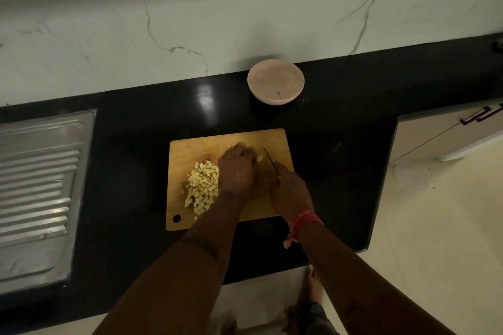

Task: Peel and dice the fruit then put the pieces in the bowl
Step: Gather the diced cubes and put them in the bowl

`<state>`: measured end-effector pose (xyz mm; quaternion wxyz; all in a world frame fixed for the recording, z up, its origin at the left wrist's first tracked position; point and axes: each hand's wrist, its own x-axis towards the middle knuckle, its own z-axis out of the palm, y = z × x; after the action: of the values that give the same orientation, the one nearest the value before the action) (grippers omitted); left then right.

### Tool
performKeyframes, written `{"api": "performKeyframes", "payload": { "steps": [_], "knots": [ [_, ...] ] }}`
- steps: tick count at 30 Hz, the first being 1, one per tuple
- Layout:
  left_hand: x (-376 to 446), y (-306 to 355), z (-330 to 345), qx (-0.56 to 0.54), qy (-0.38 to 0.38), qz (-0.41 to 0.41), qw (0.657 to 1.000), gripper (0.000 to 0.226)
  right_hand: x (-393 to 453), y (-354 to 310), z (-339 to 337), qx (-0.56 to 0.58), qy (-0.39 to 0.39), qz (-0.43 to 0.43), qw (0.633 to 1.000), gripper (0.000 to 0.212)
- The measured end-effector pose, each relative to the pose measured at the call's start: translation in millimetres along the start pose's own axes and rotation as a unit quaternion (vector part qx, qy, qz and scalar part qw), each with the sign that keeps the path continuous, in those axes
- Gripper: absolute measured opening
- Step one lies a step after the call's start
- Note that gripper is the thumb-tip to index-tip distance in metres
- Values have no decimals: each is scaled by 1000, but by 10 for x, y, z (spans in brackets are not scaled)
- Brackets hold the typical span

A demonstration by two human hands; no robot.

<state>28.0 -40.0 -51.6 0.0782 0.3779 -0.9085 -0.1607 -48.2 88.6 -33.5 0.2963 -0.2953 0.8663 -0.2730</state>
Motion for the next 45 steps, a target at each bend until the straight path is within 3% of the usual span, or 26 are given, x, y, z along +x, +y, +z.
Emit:
{"api": "performKeyframes", "payload": {
  "steps": [7, 26, 40, 45],
  "knots": [
    [-35, 2, -6, 2, -6, -24, 1000, 36, -44, -47, 79, -21, -16, -1, 1000, 51],
    [-59, -15, 45, -28, -14, -25, 999, 32, -98, 23, 64, 60, 1, -13, 998, 51],
    [-12, 32, 1, -13, -14, -35, 999, 28, -105, -303, -24, -182, -42, -92, 978, 49],
    [-7, 50, -11, -21, -13, -48, 999, 26, -198, -222, 22, -114, -40, -18, 993, 46]
  ]
}}
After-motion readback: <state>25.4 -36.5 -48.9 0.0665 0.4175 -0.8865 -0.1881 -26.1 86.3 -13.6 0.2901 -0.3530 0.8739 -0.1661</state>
